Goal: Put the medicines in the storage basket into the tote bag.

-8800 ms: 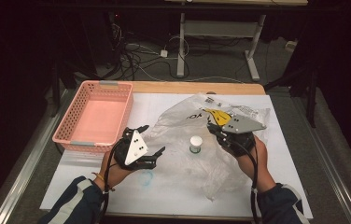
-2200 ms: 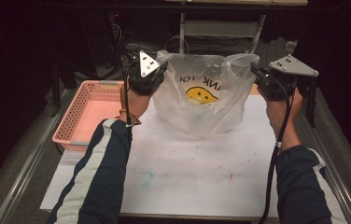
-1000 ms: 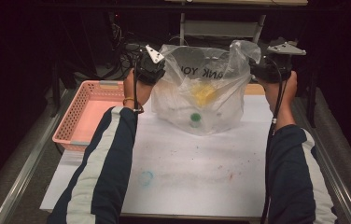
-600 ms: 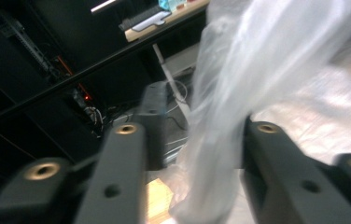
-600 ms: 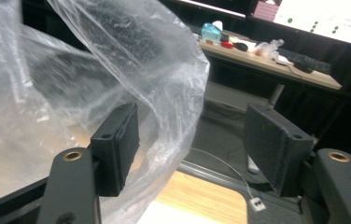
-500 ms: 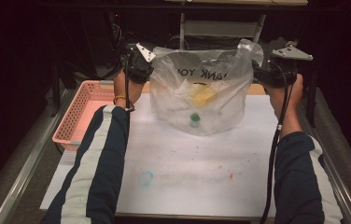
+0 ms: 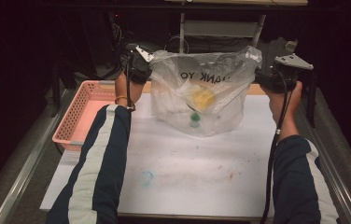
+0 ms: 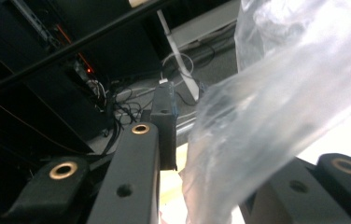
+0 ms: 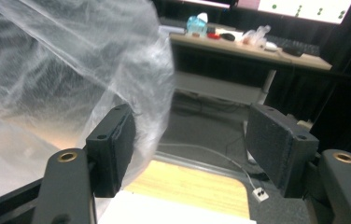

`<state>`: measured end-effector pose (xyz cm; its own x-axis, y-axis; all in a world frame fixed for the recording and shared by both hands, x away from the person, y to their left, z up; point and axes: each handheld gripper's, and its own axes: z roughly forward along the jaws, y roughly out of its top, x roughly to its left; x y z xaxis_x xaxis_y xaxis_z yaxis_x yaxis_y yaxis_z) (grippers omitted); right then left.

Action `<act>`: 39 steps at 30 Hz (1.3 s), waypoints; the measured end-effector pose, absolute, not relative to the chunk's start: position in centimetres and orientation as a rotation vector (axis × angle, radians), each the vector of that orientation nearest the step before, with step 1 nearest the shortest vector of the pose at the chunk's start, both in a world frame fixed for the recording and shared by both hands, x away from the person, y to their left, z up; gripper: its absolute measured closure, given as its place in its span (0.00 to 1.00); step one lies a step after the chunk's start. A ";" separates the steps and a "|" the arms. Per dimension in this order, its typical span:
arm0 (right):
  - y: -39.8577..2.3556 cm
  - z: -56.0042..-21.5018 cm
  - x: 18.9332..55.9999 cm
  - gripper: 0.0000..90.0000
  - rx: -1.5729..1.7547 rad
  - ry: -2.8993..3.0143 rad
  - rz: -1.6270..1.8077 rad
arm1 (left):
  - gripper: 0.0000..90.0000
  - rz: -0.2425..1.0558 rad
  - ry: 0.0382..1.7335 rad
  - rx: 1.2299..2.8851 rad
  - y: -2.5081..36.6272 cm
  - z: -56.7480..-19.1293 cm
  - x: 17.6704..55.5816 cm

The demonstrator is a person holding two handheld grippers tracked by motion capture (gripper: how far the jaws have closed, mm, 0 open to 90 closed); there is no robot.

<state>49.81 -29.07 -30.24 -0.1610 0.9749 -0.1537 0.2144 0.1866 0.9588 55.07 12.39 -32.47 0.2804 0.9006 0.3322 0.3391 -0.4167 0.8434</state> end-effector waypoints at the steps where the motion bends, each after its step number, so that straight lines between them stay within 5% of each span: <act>1: -29.3 -30.0 49.5 0.38 1.162 1.551 1.060 | 0.80 1.103 1.107 1.900 12.4 -32.1 55.0; 10: -30.8 -27.5 47.2 0.31 1.102 1.519 1.122 | 0.67 1.137 1.072 1.843 12.5 -29.1 53.8; 14: -30.8 -26.8 46.4 0.30 1.075 1.519 1.156 | 0.80 1.158 1.098 1.885 12.9 -29.4 54.0; 31: -28.0 -25.8 45.5 0.20 1.034 1.635 1.215 | 0.72 1.106 1.099 1.919 12.5 -31.4 54.2; 39: -27.7 -25.9 43.4 0.18 0.968 1.614 1.271 | 0.38 1.020 1.029 1.854 13.7 -30.9 52.3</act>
